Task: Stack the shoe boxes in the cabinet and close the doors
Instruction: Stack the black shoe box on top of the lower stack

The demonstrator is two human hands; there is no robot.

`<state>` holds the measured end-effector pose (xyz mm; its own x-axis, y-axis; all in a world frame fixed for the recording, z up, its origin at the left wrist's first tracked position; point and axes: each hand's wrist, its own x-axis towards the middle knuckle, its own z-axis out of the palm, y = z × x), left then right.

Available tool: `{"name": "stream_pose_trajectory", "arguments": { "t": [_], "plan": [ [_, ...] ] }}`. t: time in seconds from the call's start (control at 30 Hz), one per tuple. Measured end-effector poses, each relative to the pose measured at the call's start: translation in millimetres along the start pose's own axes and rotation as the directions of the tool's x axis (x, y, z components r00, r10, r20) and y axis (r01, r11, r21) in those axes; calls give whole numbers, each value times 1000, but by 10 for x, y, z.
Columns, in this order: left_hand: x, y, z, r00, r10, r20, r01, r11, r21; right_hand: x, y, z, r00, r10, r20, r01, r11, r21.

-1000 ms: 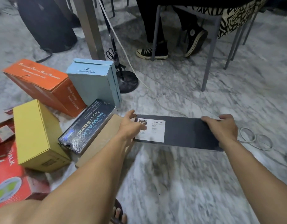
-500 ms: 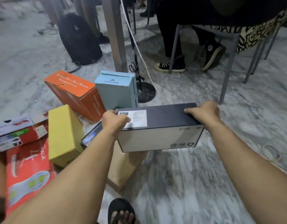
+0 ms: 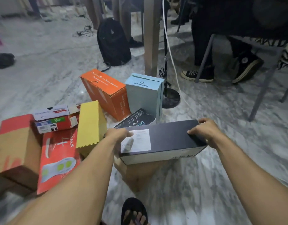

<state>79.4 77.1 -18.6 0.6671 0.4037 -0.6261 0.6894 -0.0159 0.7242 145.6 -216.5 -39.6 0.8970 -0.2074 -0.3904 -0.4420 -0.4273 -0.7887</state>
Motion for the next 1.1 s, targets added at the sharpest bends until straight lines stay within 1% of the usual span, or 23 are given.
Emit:
{"name": "stream_pose_trajectory", "arguments": {
  "t": [0.13, 0.17, 0.2, 0.27, 0.37, 0.5, 0.63, 0.77, 0.87, 1.0, 1.1],
  "plan": [
    [-68, 133, -301, 997, 53, 59, -53, 999, 9, -177, -246, 5, 1000, -19, 8, 18, 986, 164],
    [-130, 180, -409, 997, 64, 48, -65, 998, 15, -224, -334, 25, 1000, -21, 17, 17, 980, 199],
    [-189, 224, -535, 997, 77, 24, -77, 997, 17, -264, -429, 53, 999, -39, 19, 33, 975, 221],
    [-382, 301, -794, 993, 117, -4, -117, 993, 16, -398, -644, 136, 989, -140, 48, 123, 959, 253],
    [-593, 340, -1252, 982, 174, -78, -177, 984, -28, -609, -972, 315, 949, -263, 176, 211, 941, 266],
    [-844, 229, -1919, 950, 262, -169, -273, 961, -51, -868, -1383, 650, 871, -357, 338, 286, 927, 241],
    [-1161, 58, -2456, 916, 300, -265, -322, 946, -41, -1138, -1739, 1024, 745, -472, 471, 407, 881, 240],
    [-1583, -197, -2888, 880, 312, -357, -296, 950, 100, -1479, -2021, 1316, 599, -577, 555, 599, 783, 168],
    [-1915, -432, -3151, 824, 336, -456, -296, 942, 159, -1833, -2192, 1433, 547, -627, 555, 711, 698, 89],
    [-2420, -764, -3425, 788, 311, -531, -267, 950, 161, -2275, -2323, 1608, 387, -667, 636, 799, 587, 129],
    [-2790, -1039, -3639, 737, 272, -619, -211, 962, 171, -2601, -2403, 1788, 265, -684, 680, 848, 501, 174]
  ]
}}
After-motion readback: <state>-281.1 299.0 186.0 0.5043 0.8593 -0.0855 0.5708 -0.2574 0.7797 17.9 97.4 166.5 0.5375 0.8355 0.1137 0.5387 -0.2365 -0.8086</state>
